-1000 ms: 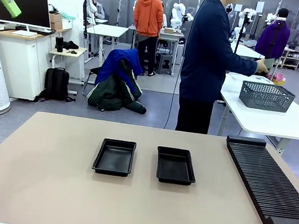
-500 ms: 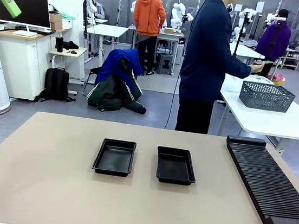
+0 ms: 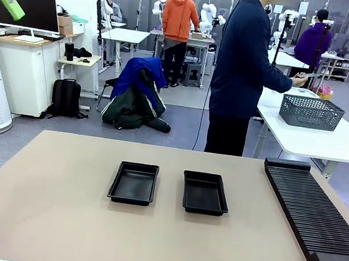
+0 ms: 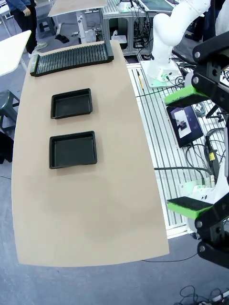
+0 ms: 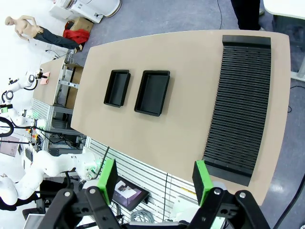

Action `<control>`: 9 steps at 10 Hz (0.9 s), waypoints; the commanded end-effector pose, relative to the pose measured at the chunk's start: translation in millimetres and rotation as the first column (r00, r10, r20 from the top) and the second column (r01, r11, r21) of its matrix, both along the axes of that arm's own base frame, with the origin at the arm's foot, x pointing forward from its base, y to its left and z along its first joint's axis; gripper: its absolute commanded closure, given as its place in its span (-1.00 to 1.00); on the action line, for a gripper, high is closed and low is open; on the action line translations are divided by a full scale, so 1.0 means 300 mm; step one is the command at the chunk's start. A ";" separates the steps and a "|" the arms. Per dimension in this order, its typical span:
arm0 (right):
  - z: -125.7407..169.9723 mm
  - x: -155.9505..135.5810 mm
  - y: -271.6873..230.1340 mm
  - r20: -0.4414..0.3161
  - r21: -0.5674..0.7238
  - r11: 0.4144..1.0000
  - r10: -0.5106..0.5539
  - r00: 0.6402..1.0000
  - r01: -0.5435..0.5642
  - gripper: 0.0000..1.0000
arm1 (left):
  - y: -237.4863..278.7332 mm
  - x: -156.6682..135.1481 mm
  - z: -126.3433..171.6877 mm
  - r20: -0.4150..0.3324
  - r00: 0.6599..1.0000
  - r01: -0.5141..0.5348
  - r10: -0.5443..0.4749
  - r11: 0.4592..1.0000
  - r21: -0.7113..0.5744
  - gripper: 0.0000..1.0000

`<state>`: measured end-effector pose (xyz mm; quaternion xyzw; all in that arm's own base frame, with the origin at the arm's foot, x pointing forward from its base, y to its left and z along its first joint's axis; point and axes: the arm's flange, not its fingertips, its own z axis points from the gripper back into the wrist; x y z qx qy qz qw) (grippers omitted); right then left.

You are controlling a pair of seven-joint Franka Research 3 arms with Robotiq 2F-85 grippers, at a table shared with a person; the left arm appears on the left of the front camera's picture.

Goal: Inspect and transfer BCBs to ESD trays.
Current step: Pick up the Blank PCB from the PCB Rack and place it in the left ESD tray.

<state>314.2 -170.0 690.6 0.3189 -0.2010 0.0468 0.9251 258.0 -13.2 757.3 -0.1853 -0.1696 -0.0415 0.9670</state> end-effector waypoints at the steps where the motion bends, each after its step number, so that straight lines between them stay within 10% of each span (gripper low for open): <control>1: -0.001 -0.006 0.006 0.003 0.004 1.000 0.006 1.000 -0.006 -0.69 | 0.001 -0.003 -0.002 0.006 1.000 -0.004 0.004 1.000 0.000 -1.00; 9: -0.001 -0.006 0.006 0.003 0.004 1.000 0.006 1.000 -0.006 -0.69 | 0.001 -0.003 -0.002 0.006 1.000 -0.004 0.004 1.000 0.000 -1.00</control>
